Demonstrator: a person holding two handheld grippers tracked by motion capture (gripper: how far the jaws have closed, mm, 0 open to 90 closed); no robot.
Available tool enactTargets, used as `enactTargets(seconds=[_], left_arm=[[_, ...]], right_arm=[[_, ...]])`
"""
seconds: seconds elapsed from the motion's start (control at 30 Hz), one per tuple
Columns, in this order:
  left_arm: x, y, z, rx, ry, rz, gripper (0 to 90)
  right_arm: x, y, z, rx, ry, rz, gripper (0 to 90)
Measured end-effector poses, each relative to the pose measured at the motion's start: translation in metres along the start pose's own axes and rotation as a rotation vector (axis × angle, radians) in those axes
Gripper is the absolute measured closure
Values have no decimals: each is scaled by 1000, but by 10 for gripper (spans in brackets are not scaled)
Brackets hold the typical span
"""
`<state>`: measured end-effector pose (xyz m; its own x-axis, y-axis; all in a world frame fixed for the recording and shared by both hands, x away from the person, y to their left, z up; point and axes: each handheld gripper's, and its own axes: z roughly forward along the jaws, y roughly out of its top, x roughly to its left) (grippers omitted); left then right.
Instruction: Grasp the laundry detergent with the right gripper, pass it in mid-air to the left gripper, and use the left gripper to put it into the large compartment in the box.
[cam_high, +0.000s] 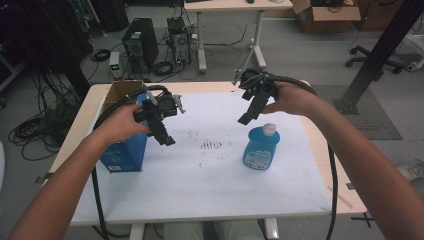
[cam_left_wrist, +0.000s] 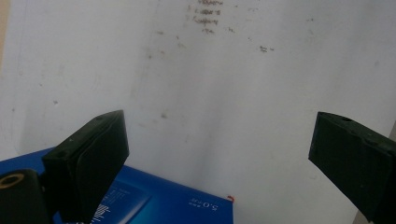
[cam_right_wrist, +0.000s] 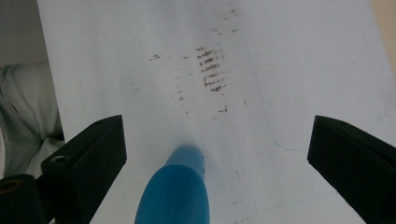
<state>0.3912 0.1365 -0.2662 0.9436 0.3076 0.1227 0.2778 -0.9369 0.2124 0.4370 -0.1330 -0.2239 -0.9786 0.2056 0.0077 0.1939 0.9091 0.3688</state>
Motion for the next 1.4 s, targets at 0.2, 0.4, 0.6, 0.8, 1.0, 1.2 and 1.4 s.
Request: enactTargets(seconds=[0.2, 0.4, 0.6, 0.8, 1.0, 1.2, 1.4], left_arm=[[-1, 1, 0, -2, 4, 3, 52], [-2, 4, 1, -1, 2, 6, 52], [-2, 5, 1, -1, 0, 8, 51], [-2, 5, -2, -4, 6, 4, 51], [-3, 5, -2, -1, 12, 1, 51], [-5, 7, -3, -4, 13, 1, 52], [-5, 8, -3, 2, 15, 3, 53]], right_arm=[[0, -2, -4, -5, -2, 3, 41], [3, -6, -11, -18, 3, 5, 40], [5, -11, -20, -27, 2, 10, 38], [7, -22, -34, -57, -5, 17, 33], [12, -32, -46, -87, -3, 16, 32], [14, -44, -53, -102, -7, 24, 32], [15, -57, -55, -108, -3, 38, 33]])
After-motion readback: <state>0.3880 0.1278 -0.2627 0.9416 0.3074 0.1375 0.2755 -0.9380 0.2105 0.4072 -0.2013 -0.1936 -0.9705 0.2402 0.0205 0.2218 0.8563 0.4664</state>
